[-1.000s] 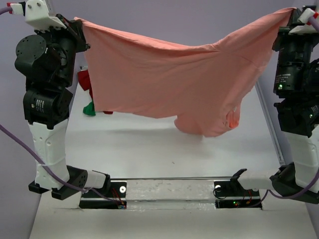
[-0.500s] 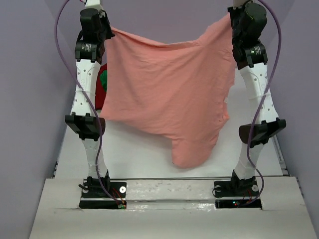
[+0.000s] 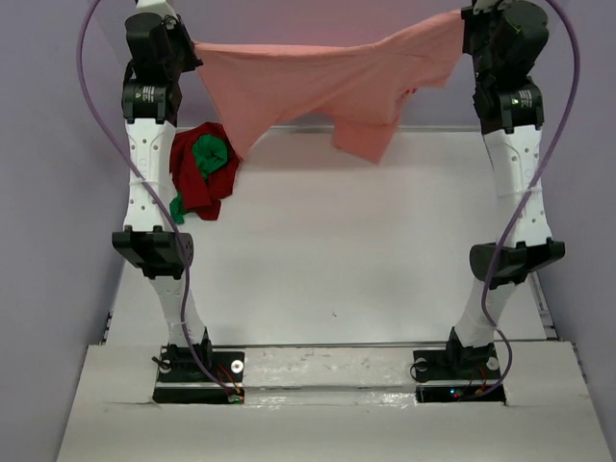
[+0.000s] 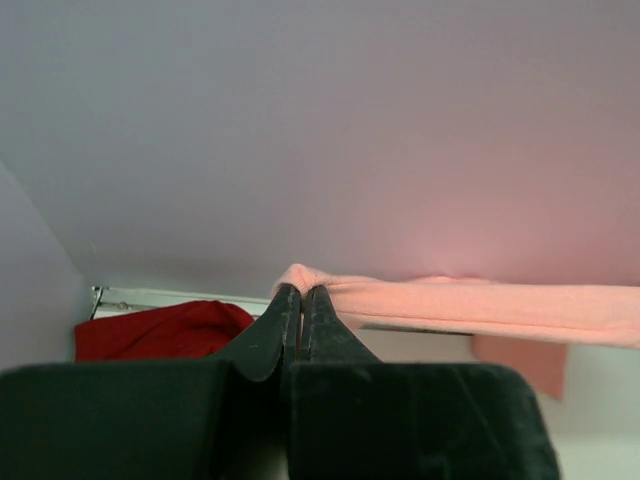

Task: Fold and stack the t-shirts
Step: Flatten the tshirt out

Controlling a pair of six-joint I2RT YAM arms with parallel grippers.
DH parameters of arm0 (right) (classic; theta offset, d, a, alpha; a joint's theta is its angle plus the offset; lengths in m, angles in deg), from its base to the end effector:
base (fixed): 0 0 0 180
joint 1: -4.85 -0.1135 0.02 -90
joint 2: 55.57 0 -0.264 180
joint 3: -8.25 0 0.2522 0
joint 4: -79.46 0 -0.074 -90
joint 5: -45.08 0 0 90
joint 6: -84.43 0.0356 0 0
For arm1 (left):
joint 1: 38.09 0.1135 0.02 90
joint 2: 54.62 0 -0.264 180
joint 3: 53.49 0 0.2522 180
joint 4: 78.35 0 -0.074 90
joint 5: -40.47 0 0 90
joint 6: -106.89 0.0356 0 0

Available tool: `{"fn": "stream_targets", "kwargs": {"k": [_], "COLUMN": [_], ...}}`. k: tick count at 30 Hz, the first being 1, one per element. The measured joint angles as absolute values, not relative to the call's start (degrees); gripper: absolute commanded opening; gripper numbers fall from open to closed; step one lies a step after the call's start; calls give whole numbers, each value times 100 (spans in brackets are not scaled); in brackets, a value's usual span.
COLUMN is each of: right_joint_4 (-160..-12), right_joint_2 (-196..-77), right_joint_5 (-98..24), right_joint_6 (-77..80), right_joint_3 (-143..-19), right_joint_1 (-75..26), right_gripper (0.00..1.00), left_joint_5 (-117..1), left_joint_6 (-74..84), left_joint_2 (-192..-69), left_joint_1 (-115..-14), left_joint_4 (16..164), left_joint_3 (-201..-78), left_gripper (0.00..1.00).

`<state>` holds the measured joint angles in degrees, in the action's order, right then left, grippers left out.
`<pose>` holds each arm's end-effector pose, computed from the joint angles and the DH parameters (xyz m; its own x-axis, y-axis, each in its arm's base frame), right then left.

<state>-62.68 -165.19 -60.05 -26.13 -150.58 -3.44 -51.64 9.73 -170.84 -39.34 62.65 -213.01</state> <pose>0.3770 0.0455 0.5744 0.1423 -0.3219 -0.9360 0.1752 0.9389 -0.2962 0.4293 -0.0107 0.5315 0.0671 -0.1260 -0.9898 0.0674 0.9903 -0.1216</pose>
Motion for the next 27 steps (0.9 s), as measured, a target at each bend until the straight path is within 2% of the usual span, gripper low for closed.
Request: {"fn": "stream_targets", "kwargs": {"k": [7,15,17,22,27], "right_joint_4": [-6550,-7149,-7291,-7706,-8004], "right_joint_2": [-14644,-13256,-13125,-12935,-13092], "right_joint_5": [-6274,-7671,-7950,-8600,-8779], "right_joint_6": [-2668,-3922,-4241,-4917,-5199], "right_joint_3": [-13874,-12938,-12800,-12643,-12689], "right_joint_1": [-746,-2952,-3177,-3400,-3426], "right_gripper": [0,0,0,0,0], "left_joint_5": [-4882,-4268,-4117,-3912,-3813], "left_joint_6": [1047,1183,1191,1198,1220], "left_joint_2": [-15395,-13638,-13321,-13120,-13611], "left_joint_1": [-4402,-5248,-5383,-5499,-5501], "left_joint_4": [6285,6224,6134,5914,5804], "left_joint_3": [-20302,-19530,-19377,-19555,-20127], "left_gripper": [0,0,0,0,0]}}
